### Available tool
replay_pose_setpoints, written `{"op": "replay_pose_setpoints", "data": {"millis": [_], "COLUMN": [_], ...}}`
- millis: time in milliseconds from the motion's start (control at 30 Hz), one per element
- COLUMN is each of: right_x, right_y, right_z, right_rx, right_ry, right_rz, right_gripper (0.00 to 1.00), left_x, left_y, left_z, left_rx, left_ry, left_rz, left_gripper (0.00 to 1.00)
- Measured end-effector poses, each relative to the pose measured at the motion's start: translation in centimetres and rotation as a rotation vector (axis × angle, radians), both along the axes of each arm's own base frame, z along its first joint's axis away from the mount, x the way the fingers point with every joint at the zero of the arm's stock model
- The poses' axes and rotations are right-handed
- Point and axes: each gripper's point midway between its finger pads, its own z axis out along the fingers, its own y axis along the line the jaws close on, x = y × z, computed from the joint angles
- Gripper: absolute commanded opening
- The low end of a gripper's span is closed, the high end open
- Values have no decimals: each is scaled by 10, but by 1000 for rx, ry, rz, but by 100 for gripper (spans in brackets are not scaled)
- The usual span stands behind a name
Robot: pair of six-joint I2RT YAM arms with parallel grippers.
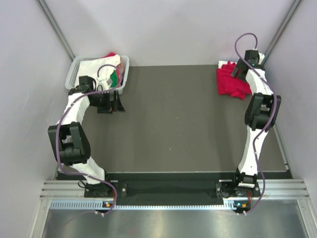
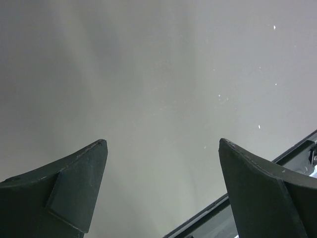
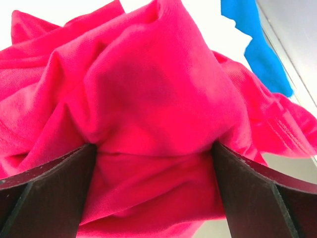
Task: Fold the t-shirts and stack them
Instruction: Neatly place the folded tshirt to the corner, then reset both grippers
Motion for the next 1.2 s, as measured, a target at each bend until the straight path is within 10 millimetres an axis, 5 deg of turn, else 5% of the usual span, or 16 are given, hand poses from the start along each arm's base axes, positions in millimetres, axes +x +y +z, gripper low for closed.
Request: {"op": "replay_pose_setpoints", "data": {"millis": [167,300,500,633,733,867,967,1100,1200], "right_x": [-16,-19,-41,-66,-81,-113,-137,-148,-157], "right_y": [8,36,116,176,219,258,263,266,270], "right_z": [30,97,232,266,240,150,97,79,72], "right_rx": [-57,-109,-169,-135,-95,-31,1,34,59], "right_ry": [-25,-135,-401,-466,-416,-212,-70,-23,-19], "right_rz": [19,97,274,412,521,644,676,687,699], "right_gripper": [100,100,100,100,100,100,100,100,100], "left_x": [-2,-6,-12,-16,-16,-7,-1,3,-4], "left_y": [3,4,2,9,23,47,61,63,64], "left_z": [16,34,51,54,58,71,76,68,40], "left_rx": [-1,-2,-7,-18,-23,-23,-17,-17,2], "left_ry": [-44,-99,-149,-157,-168,-221,-243,-231,-191], "left_rz": [9,12,10,33,96,190,231,234,239], "left_gripper": [98,98,98,98,98,98,98,98,97]}}
